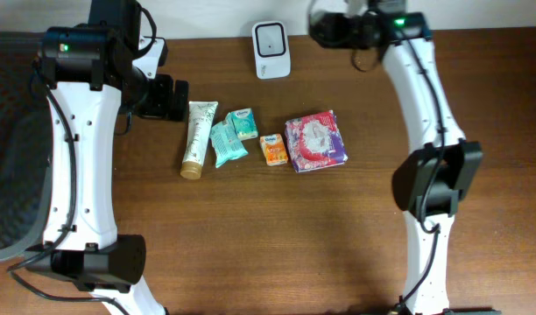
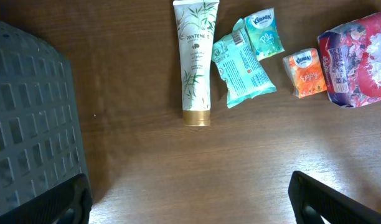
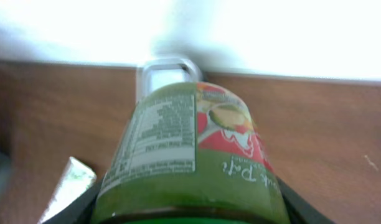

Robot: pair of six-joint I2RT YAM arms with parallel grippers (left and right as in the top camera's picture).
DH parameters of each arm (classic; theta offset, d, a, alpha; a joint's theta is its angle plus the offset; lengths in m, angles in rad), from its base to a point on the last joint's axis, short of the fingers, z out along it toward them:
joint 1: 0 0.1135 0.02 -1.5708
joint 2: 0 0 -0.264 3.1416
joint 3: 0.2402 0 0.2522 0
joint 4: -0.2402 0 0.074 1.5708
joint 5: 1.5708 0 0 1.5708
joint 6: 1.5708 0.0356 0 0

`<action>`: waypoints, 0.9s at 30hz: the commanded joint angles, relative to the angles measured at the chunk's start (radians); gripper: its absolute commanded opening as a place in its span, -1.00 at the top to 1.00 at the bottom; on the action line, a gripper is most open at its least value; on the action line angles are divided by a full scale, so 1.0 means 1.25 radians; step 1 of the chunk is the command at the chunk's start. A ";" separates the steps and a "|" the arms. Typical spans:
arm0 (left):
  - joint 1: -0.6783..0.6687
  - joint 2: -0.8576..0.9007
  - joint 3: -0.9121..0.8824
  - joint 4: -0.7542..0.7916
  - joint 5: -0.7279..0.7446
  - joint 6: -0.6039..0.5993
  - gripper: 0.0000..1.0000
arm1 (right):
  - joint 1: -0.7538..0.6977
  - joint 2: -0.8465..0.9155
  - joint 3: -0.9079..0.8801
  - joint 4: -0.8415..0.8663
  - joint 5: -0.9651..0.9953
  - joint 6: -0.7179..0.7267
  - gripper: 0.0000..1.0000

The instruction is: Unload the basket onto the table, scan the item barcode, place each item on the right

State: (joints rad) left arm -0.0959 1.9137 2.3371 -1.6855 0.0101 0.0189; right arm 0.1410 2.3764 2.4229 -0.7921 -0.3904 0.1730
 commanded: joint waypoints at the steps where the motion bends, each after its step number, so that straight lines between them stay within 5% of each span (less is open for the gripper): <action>1: -0.001 -0.007 -0.001 0.001 -0.005 0.009 -0.98 | 0.090 0.009 0.013 0.086 0.116 0.043 0.11; 11: -0.001 -0.007 -0.001 0.000 -0.005 0.009 -0.98 | 0.223 0.125 0.013 0.333 0.362 0.043 0.10; 21: -0.001 -0.007 -0.001 0.001 -0.005 0.009 -0.98 | 0.161 0.095 0.014 0.319 0.379 0.100 0.17; 27: -0.001 -0.007 -0.001 0.000 -0.005 0.009 -0.99 | -0.008 -0.017 0.014 0.123 0.379 0.100 0.09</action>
State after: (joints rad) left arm -0.0959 1.9137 2.3371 -1.6836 0.0097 0.0189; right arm 0.2379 2.5084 2.4214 -0.5579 0.0601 0.2852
